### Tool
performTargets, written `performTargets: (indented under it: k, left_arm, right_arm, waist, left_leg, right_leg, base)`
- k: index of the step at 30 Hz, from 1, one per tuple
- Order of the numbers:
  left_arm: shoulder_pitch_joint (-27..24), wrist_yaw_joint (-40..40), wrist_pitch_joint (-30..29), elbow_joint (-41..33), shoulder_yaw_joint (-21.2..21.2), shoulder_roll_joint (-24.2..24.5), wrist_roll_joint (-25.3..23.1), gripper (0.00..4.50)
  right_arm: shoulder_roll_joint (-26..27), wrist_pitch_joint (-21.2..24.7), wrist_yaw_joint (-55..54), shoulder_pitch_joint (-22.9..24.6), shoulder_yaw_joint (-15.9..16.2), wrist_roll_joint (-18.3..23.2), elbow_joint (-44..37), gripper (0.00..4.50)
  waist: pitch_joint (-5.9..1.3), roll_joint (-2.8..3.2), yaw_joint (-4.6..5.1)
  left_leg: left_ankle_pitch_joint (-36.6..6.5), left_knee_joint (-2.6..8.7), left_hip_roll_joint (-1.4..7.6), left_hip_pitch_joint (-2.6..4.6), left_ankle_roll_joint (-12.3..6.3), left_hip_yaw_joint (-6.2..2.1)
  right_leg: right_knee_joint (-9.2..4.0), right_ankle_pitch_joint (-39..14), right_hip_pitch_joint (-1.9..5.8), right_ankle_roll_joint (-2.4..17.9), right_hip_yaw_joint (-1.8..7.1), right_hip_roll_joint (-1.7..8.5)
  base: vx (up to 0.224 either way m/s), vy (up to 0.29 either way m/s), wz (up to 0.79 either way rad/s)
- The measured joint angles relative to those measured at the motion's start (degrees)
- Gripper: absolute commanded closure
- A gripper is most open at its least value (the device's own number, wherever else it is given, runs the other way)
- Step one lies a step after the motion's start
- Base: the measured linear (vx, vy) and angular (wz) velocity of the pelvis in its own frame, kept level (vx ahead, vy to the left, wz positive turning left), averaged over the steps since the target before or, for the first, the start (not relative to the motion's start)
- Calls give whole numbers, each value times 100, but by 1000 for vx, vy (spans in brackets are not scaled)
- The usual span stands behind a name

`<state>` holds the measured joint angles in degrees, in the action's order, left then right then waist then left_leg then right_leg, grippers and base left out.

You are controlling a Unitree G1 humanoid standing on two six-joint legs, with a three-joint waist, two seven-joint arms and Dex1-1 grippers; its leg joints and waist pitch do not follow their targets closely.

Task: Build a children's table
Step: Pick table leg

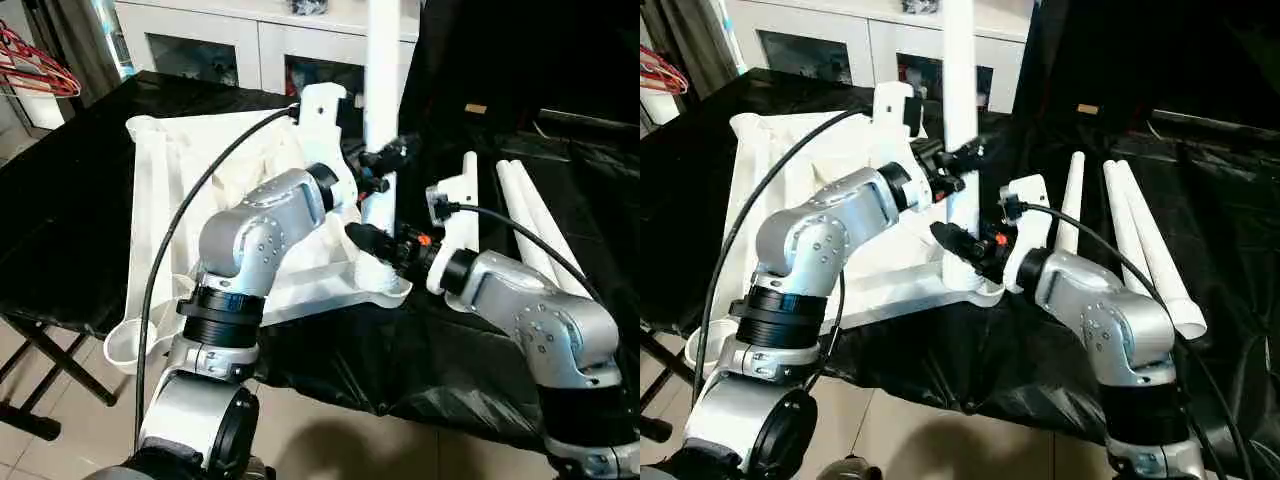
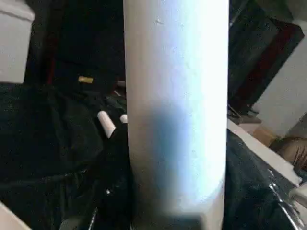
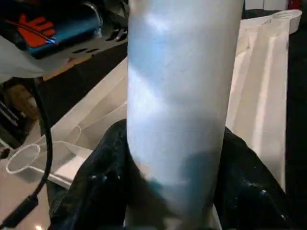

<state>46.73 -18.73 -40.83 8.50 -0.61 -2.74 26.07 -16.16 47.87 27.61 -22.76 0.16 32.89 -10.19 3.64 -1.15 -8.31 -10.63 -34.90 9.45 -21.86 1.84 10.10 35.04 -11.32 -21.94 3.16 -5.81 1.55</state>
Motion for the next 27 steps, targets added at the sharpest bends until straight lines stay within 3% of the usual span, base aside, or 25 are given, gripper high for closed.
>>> performTargets:
  k: [2, 3, 6, 7, 9, 14, 27]
  left_arm:
    - [0, -67, 40, -97, -108, 51, -44, 261]
    - [-1, -129, 78, -149, -234, 110, -102, 262]
    - [-8, -248, 147, -244, -433, 251, -279, 262]
    - [-12, -284, 162, -257, -444, 283, -299, 262]
    - [-27, -358, 204, -271, -472, 355, -328, 262]
    - [-114, -476, 232, -323, -548, 402, -330, 262]
    - [-191, -712, 119, -547, -584, 382, -198, 262]
  right_arm:
    - [-42, -43, 28, -1, 13, -6, -40, 261]
    - [-49, -48, 47, 0, 20, -4, -39, 191]
    - [-191, 45, 292, -1, 39, 60, -40, 191]
    - [-278, 84, 366, -1, 43, 71, -39, 157]
    - [-445, 120, 530, -4, 42, 96, -38, 147]
    - [-767, 200, 945, -33, 50, 137, 81, 153]
    - [-775, 392, 1456, -257, 33, 476, 432, 153]
  waist:
    - [0, 0, 6]
    - [0, 0, 6]
    - [0, 0, 7]
    - [0, 0, 7]
    - [0, 0, 6]
    - [1, -2, -3]
    - [3, -6, -3]
  left_leg:
    - [0, 0, 0, 1, 0, 0]
    - [0, 0, 0, 1, 0, 0]
    - [1, -1, 0, 1, -2, 0]
    - [3, -1, 0, 0, -4, 0]
    - [5, -2, 0, 0, -8, 0]
    - [6, -6, 0, -4, -9, 0]
    - [25, -9, 0, -8, -41, 0]
  right_leg:
    - [1, 0, 0, 0, 0, 0]
    - [1, 0, 0, 0, 0, 0]
    - [1, 0, 0, -5, 0, 0]
    - [0, 0, 0, -8, 0, 0]
    - [0, 1, 0, -9, 0, 0]
    - [0, 3, 0, -10, 0, 0]
    - [0, 5, -1, -15, -1, 0]
  base:
    - [0, 0, 0]
    - [0, 0, 0]
    - [0, 0, 0]
    - [0, 0, 0]
    - [0, 0, 0]
    - [0, 0, 0]
    - [0, 0, 0]
